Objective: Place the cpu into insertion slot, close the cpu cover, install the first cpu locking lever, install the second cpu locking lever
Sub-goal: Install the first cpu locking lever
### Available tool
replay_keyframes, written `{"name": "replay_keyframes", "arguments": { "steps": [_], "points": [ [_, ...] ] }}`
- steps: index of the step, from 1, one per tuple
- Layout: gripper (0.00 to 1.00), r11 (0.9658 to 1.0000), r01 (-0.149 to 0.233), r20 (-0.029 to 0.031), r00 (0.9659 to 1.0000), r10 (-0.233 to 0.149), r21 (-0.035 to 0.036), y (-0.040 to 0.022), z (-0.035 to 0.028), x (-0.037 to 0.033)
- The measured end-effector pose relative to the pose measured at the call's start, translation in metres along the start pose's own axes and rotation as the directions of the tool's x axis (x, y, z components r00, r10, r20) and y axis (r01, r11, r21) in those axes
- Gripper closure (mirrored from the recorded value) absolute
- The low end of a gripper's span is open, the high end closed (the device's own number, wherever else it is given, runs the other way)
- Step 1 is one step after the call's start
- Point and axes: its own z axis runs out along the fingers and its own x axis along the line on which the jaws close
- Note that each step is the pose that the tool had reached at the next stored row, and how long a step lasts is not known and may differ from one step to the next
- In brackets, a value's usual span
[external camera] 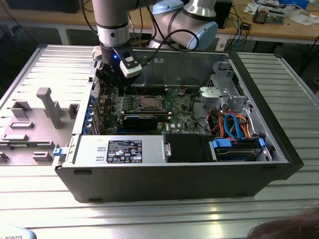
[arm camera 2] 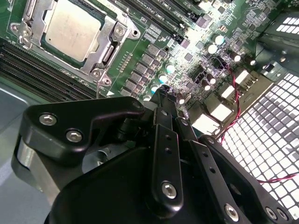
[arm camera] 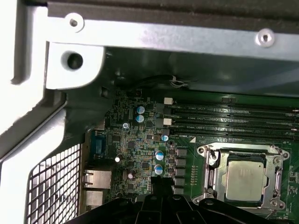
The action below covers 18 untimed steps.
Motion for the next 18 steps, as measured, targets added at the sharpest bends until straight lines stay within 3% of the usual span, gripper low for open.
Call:
{"name": "replay_keyframes", "arguments": {
  "steps": [18],
  "points": [
    [0.89,1.0000,0.000,-0.0001,1.0000,0.000,0.0000,0.0048,-0.0001,0.0014]
  ]
}}
